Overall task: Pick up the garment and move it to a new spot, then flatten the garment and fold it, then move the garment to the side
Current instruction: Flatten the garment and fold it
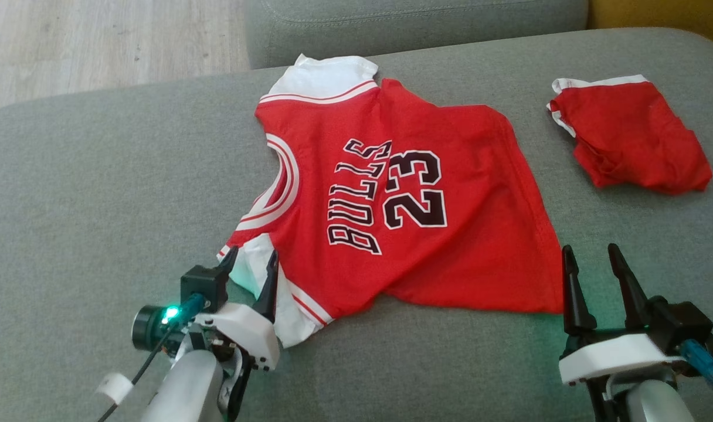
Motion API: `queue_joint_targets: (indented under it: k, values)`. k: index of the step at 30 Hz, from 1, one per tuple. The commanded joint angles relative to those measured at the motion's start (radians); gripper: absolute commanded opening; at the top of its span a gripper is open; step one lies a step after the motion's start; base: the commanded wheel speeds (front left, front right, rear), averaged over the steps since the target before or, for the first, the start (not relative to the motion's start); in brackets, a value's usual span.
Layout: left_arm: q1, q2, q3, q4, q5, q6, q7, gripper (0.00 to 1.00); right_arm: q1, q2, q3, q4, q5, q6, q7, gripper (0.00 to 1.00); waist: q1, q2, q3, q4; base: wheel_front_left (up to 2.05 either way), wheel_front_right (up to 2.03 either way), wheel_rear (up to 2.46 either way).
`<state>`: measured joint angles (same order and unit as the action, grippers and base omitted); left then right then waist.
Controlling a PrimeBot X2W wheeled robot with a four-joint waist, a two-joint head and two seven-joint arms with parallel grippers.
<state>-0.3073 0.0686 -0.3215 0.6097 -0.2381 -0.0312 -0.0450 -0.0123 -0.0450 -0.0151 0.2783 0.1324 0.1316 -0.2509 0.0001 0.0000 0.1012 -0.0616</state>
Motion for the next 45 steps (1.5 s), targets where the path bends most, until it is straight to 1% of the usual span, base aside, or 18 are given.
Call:
queue_joint_targets:
  k: [1, 3, 5, 6, 8, 10, 16, 20, 27, 30, 33, 34, 35, 36, 39, 42, 45]
  values:
    - [-0.050, 0.019, 0.027, -0.023, -0.004, -0.002, -0.004, 1.00, -0.038, -0.005, 0.025, -0.025, 0.004, -0.001, -0.011, 1.00, -0.0001, 0.0000, 0.000, -0.001, 0.00, 0.00, 0.00]
    - [-0.053, 0.018, 0.021, -0.017, -0.008, -0.010, 0.000, 1.00, -0.038, -0.005, 0.026, -0.023, 0.004, -0.001, -0.011, 1.00, -0.0001, 0.0000, 0.000, -0.002, 0.00, 0.00, 0.00]
    - [-0.056, 0.018, 0.015, -0.011, -0.011, -0.017, 0.003, 0.31, -0.039, -0.005, 0.025, -0.020, 0.003, -0.001, -0.011, 1.00, -0.0001, 0.0000, 0.000, -0.001, 0.00, 0.00, 0.00]
    - [-0.057, 0.017, 0.012, -0.008, -0.013, -0.021, 0.004, 0.00, -0.039, -0.005, 0.025, -0.020, 0.002, -0.001, -0.011, 1.00, -0.0001, 0.0000, 0.000, -0.001, 0.00, 0.00, 0.00]
    - [-0.060, 0.018, 0.009, -0.007, -0.018, -0.027, -0.003, 0.00, -0.040, -0.005, 0.025, -0.019, 0.002, -0.001, -0.011, 1.00, -0.0001, 0.0000, 0.000, 0.000, 0.00, 0.00, 0.00]
    - [-0.062, 0.020, 0.015, -0.013, -0.021, -0.022, -0.026, 0.00, -0.039, -0.005, 0.022, -0.018, 0.002, -0.001, -0.011, 1.00, -0.0001, 0.0000, -0.002, 0.003, 0.00, 0.00, 0.00]
    - [-0.067, 0.032, 0.061, -0.049, -0.039, 0.018, -0.123, 0.00, -0.029, -0.005, 0.016, -0.009, 0.001, -0.001, -0.011, 1.00, -0.0001, 0.0000, -0.018, 0.038, 0.00, 0.00, 0.00]
    - [-0.056, 0.041, 0.084, -0.070, -0.050, 0.038, -0.156, 0.00, -0.024, -0.005, 0.017, -0.004, 0.003, -0.001, -0.011, 1.00, -0.0001, 0.0000, -0.033, 0.074, 0.00, 0.00, 0.00]
    - [-0.003, 0.052, 0.086, -0.084, -0.064, 0.050, -0.143, 0.00, -0.011, -0.005, 0.021, 0.011, 0.000, -0.001, -0.011, 1.00, -0.0001, 0.0000, -0.047, 0.147, 0.00, 0.00, 0.00]
    - [0.025, 0.054, 0.075, -0.078, -0.067, 0.050, -0.115, 0.00, -0.011, -0.005, 0.015, 0.021, -0.003, -0.001, -0.011, 1.00, -0.0001, 0.0000, -0.048, 0.176, 0.00, 0.00, 0.00]
    - [0.051, 0.054, 0.063, -0.056, -0.073, 0.051, -0.065, 0.00, -0.012, -0.005, 0.013, 0.030, -0.006, -0.001, -0.011, 1.00, -0.0001, 0.0000, -0.047, 0.198, 0.00, 0.00, 0.00]
    - [0.057, 0.055, 0.060, -0.049, -0.074, 0.054, -0.048, 0.29, -0.013, -0.005, 0.013, 0.034, -0.006, -0.001, -0.011, 1.00, -0.0001, 0.0000, -0.046, 0.203, 0.00, 0.00, 0.00]
    - [0.060, 0.055, 0.061, -0.048, -0.073, 0.062, -0.045, 0.87, -0.014, -0.005, 0.013, 0.036, -0.007, -0.001, -0.011, 1.00, -0.0001, 0.0000, -0.045, 0.207, 0.00, 0.00, 0.00]
    - [0.062, 0.055, 0.065, -0.049, -0.074, 0.072, -0.047, 1.00, -0.015, -0.005, 0.013, 0.039, -0.007, -0.001, -0.011, 1.00, -0.0001, 0.0000, -0.044, 0.210, 0.00, 0.00, 0.00]
    - [0.063, 0.054, 0.074, -0.059, -0.078, 0.089, -0.062, 1.00, -0.017, -0.005, 0.011, 0.040, -0.007, -0.001, -0.011, 1.00, -0.0001, 0.0000, -0.041, 0.217, 0.00, 0.00, 0.00]
    - [0.059, 0.062, 0.089, -0.080, -0.082, 0.100, -0.102, 1.00, -0.019, -0.005, 0.012, 0.038, -0.004, -0.001, -0.011, 1.00, -0.0001, 0.0000, -0.039, 0.217, 0.00, 0.00, 0.00]
    - [0.056, 0.069, 0.098, -0.106, -0.083, 0.099, -0.147, 1.00, -0.019, -0.005, 0.015, 0.033, 0.000, -0.001, -0.011, 1.00, -0.0001, 0.0000, -0.039, 0.211, 0.00, 0.00, 0.00]
